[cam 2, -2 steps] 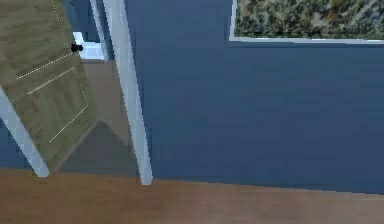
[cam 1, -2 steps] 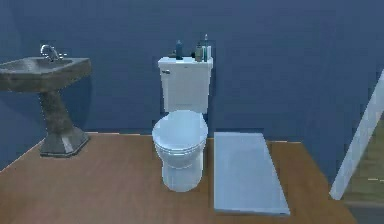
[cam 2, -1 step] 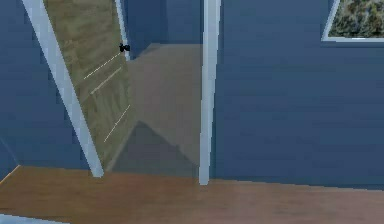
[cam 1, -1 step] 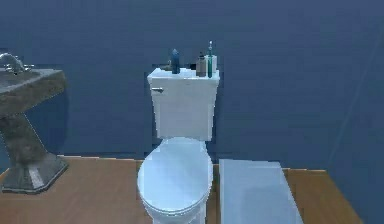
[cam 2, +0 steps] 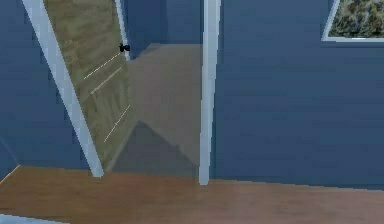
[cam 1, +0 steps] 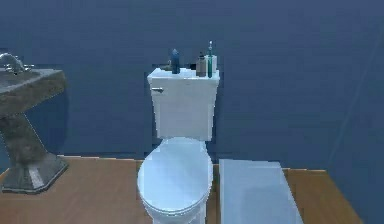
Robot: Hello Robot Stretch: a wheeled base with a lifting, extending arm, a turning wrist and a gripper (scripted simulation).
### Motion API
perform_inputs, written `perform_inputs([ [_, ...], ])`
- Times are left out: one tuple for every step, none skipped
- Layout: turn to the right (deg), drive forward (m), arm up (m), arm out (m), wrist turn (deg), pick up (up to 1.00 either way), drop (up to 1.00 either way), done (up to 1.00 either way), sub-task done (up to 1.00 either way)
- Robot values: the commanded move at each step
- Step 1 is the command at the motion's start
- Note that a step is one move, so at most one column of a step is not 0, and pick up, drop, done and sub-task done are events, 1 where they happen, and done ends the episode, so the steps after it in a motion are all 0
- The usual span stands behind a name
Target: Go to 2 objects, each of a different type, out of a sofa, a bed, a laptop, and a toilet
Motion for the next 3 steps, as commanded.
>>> perform_inputs([
  [-45.0,0.0,0.0,0.0,0.0,0.0,0.0,0.0,0.0],
  [-45.0,0.0,0.0,0.0,0.0,0.0,0.0,0.0,0.0],
  [-45.0,0.0,0.0,0.0,0.0,0.0,0.0,0.0,0.0],
])
